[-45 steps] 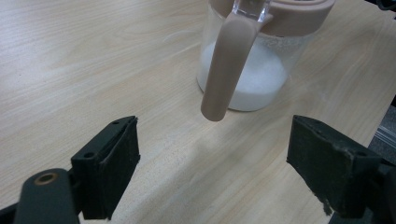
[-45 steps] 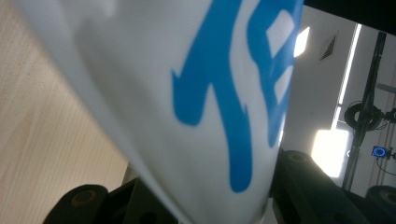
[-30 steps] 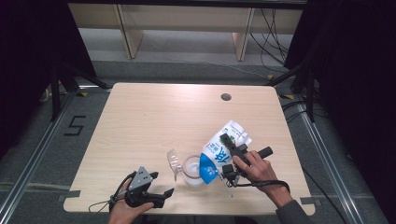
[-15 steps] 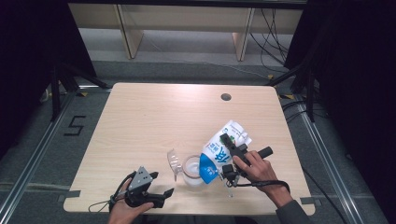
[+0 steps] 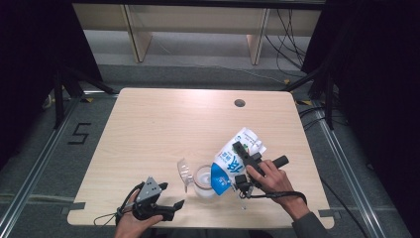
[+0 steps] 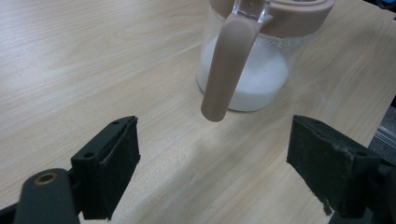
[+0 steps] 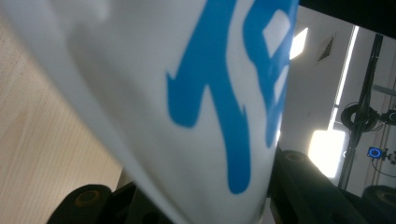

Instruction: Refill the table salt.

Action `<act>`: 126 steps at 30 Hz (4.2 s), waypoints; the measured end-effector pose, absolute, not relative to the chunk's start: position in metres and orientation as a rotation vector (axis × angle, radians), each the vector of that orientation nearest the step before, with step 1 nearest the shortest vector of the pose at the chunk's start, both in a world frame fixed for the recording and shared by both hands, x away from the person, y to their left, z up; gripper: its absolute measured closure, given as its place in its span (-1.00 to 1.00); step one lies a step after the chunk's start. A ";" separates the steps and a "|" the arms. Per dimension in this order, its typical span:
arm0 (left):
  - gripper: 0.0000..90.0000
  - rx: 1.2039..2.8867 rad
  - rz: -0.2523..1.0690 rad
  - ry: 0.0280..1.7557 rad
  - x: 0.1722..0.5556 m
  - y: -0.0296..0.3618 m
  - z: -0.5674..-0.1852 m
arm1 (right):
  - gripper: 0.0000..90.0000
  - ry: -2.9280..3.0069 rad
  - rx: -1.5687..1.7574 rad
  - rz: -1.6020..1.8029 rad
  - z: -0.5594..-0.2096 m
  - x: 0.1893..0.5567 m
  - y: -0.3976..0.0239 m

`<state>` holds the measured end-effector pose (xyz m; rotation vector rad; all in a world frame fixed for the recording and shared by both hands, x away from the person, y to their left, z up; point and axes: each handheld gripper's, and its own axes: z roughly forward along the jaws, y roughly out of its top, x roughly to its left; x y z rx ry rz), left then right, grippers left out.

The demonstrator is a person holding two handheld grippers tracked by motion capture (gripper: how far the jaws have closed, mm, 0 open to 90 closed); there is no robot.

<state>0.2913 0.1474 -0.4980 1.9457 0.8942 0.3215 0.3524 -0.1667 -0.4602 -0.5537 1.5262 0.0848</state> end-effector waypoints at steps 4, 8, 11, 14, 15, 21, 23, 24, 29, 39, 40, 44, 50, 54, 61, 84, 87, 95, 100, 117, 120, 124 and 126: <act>-0.64 1.945 0.321 0.895 0.291 0.147 -0.498 | 0.58 1.541 -0.526 0.096 -0.462 0.352 -0.168; -0.64 1.945 0.321 0.895 0.291 0.147 -0.498 | 0.59 1.542 -0.526 0.097 -0.462 0.352 -0.168; -0.64 1.945 0.321 0.895 0.291 0.147 -0.498 | 0.59 1.553 -0.518 0.096 -0.462 0.352 -0.168; -0.64 1.946 0.321 0.894 0.291 0.147 -0.498 | 0.59 1.545 -0.525 0.100 -0.462 0.352 -0.168; -0.64 1.944 0.322 0.899 0.291 0.147 -0.498 | 0.59 1.545 -0.526 0.100 -0.462 0.352 -0.168; -0.64 1.945 0.322 0.894 0.291 0.147 -0.498 | 0.60 1.562 -0.504 0.100 -0.462 0.352 -0.168; -0.64 1.946 0.322 0.894 0.291 0.147 -0.498 | 0.60 1.562 -0.504 0.101 -0.462 0.352 -0.168; -0.64 1.946 0.322 0.894 0.291 0.147 -0.498 | 0.60 1.562 -0.504 0.101 -0.462 0.352 -0.168; -0.64 1.946 0.322 0.894 0.291 0.147 -0.498 | 0.60 1.549 -0.518 0.118 -0.462 0.353 -0.167; -0.64 1.948 0.323 0.893 0.291 0.147 -0.498 | 0.60 1.532 -0.549 0.110 -0.460 0.353 -0.166; -0.64 1.947 0.323 0.893 0.291 0.147 -0.498 | 0.61 1.532 -0.550 0.109 -0.460 0.353 -0.166; -0.64 1.947 0.323 0.894 0.291 0.147 -0.498 | 0.61 1.548 -0.529 0.118 -0.461 0.352 -0.167; -0.64 1.946 0.322 0.894 0.291 0.147 -0.498 | 0.61 1.548 -0.522 0.113 -0.461 0.352 -0.167; -0.64 1.946 0.323 0.894 0.291 0.147 -0.498 | 0.61 1.548 -0.528 0.120 -0.461 0.352 -0.167; -0.64 1.946 0.322 0.894 0.291 0.147 -0.498 | 0.61 1.547 -0.522 0.112 -0.461 0.352 -0.167; -0.64 1.945 0.323 0.895 0.291 0.147 -0.498 | 0.62 1.554 -0.537 0.115 -0.458 0.352 -0.165; -0.64 1.945 0.322 0.896 0.291 0.147 -0.498 | 0.62 1.554 -0.538 0.132 -0.459 0.352 -0.165; -0.64 1.946 0.323 0.893 0.291 0.148 -0.498 | 0.62 1.631 -0.458 0.174 -0.463 0.351 -0.167; -0.64 1.938 0.320 0.898 0.291 0.147 -0.498 | 0.62 1.669 -0.444 0.202 -0.461 0.352 -0.166; -0.64 1.942 0.327 0.902 0.290 0.148 -0.497 | 0.63 1.783 -0.298 0.353 -0.459 0.357 -0.170; -0.64 1.950 0.330 0.898 0.291 0.148 -0.497 | 0.63 1.805 -0.256 0.384 -0.458 0.360 -0.173; -0.64 1.943 0.321 0.891 0.291 0.148 -0.497 | 0.63 1.823 -0.215 0.420 -0.459 0.363 -0.177; -0.64 1.934 0.317 0.898 0.291 0.148 -0.497 | 0.64 1.836 -0.184 0.422 -0.460 0.363 -0.178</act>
